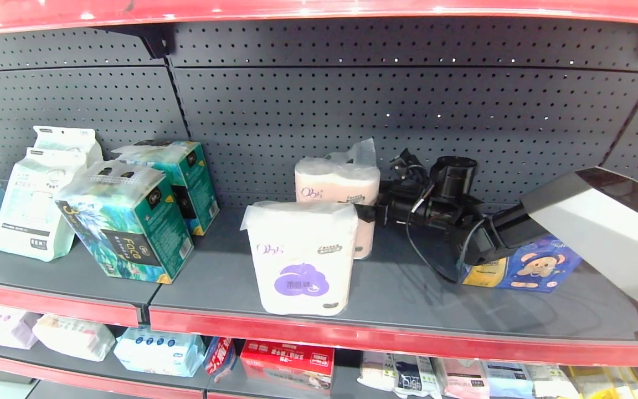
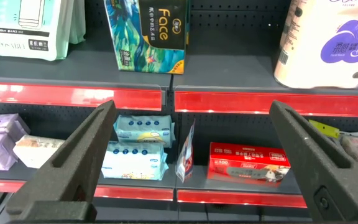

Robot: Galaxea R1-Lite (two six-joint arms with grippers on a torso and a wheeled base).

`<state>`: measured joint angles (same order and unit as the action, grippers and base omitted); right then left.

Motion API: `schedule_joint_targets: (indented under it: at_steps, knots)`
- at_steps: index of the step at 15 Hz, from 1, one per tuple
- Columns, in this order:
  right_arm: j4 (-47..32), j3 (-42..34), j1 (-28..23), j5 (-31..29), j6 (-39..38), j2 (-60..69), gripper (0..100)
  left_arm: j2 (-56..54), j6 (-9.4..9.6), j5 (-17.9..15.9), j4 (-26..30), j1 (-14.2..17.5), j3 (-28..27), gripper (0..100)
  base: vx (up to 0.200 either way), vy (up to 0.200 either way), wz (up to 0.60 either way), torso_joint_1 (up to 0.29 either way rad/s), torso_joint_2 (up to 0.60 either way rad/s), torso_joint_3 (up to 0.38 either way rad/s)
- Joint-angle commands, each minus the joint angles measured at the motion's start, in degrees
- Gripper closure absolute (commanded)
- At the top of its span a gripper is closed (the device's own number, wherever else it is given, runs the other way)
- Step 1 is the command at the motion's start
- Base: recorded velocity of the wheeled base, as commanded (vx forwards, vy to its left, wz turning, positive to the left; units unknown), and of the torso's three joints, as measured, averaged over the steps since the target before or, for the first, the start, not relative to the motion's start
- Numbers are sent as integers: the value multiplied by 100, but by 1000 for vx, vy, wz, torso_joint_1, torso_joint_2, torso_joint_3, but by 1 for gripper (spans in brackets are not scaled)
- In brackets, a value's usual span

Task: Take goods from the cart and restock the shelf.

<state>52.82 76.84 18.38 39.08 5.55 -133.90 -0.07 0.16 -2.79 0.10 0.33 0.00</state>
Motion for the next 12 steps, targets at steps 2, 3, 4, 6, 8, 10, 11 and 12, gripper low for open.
schedule_joint_targets:
  at_steps: [2, 3, 4, 6, 8, 10, 11, 12]
  knots:
    - [53, -72, 16, 29, -19, 242, 0, 7, 2, -2, -1, 2, 0, 0, 0, 0, 0, 0, 0, 0]
    - [53, -134, 16, 38, -19, 277, 0, 7, 2, -2, -1, 2, 0, 0, 0, 0, 0, 0, 0, 0]
    - [62, -178, 16, 38, -10, 294, 0, 7, 2, -2, -1, 2, 0, 0, 0, 0, 0, 0, 0, 0]
    - [62, -283, 16, 38, -1, 365, 0, 7, 2, -2, -1, 2, 0, 0, 0, 0, 0, 0, 0, 0]
    - [62, -318, 16, 38, -1, 374, 0, 7, 2, -2, -1, 2, 0, 0, 0, 0, 0, 0, 0, 0]
    - [62, -310, 16, 38, -1, 400, 0, 7, 2, -2, -1, 2, 0, 0, 0, 0, 0, 0, 0, 0]
    - [62, -301, 16, 38, -1, 426, 0, 7, 2, -2, -1, 2, 0, 0, 0, 0, 0, 0, 0, 0]
    - [62, -301, 16, 38, -1, 435, 0, 7, 2, -2, -1, 2, 0, 0, 0, 0, 0, 0, 0, 0]
